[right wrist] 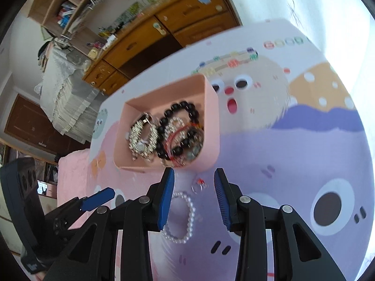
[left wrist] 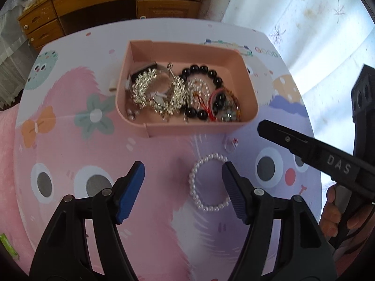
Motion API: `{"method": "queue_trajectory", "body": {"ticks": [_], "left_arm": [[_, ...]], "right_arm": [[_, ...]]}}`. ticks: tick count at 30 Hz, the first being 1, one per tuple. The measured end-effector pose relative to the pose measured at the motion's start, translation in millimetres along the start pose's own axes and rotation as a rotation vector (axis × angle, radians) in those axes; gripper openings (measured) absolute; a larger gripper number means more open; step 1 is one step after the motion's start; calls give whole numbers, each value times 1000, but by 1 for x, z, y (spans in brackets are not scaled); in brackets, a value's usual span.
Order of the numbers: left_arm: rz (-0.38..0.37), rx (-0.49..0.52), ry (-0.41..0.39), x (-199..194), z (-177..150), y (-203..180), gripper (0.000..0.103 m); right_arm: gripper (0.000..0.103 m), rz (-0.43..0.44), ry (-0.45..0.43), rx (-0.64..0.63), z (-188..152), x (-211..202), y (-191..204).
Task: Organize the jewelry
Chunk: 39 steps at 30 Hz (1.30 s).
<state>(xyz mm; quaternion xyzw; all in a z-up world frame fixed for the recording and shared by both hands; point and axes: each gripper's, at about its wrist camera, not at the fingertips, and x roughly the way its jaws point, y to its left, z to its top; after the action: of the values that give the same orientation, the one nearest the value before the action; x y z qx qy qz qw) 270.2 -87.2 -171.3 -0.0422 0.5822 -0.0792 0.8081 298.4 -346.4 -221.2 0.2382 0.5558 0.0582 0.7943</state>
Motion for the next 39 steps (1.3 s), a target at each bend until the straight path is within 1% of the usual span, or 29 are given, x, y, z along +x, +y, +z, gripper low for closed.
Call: {"method": "queue_trajectory", "body": {"ticks": [4, 7, 9, 12, 15, 18, 19, 24, 28, 29, 31, 33, 35, 37, 38, 39], "left_arm": [[6, -19, 28, 12, -20, -7, 73], [3, 16, 62, 24, -40, -18, 73], [1, 43, 72, 31, -53, -26, 73], [10, 64, 63, 40, -71, -35, 74], [44, 105, -11, 39, -84, -45, 75], [74, 126, -41, 43, -89, -52, 75], [95, 127, -55, 44, -89, -54, 75], [109, 85, -115, 47, -88, -55, 76], [105, 89, -176, 47, -92, -55, 76], [104, 90, -189, 47, -93, -56, 76], [102, 95, -210, 49, -95, -59, 76], [98, 97, -227, 47, -94, -59, 75], [93, 104, -246, 47, -94, -60, 69], [90, 109, -265, 45, -94, -61, 44], [86, 112, -268, 43, -92, -60, 37], [83, 117, -269, 42, -92, -61, 24]], "right_arm": [[36, -45, 79, 34, -6, 18, -4], [36, -46, 111, 45, -8, 28, -7], [36, -52, 125, 39, -10, 34, -6], [36, -67, 142, 14, -10, 43, -4], [36, -75, 146, -24, -10, 48, 4], [36, -103, 147, -89, -9, 54, 15], [36, -124, 144, -122, -9, 56, 20], [35, -153, 130, -215, -5, 60, 30], [31, -141, 136, -309, -2, 63, 37], [27, -133, 141, -326, -2, 65, 37], [23, -123, 146, -354, -1, 67, 39], [22, -101, 153, -381, -1, 68, 40], [20, -70, 176, -395, -2, 70, 40], [18, -69, 184, -428, -4, 73, 44], [17, -73, 187, -445, -5, 74, 46], [17, -73, 189, -455, -4, 75, 47]]}}
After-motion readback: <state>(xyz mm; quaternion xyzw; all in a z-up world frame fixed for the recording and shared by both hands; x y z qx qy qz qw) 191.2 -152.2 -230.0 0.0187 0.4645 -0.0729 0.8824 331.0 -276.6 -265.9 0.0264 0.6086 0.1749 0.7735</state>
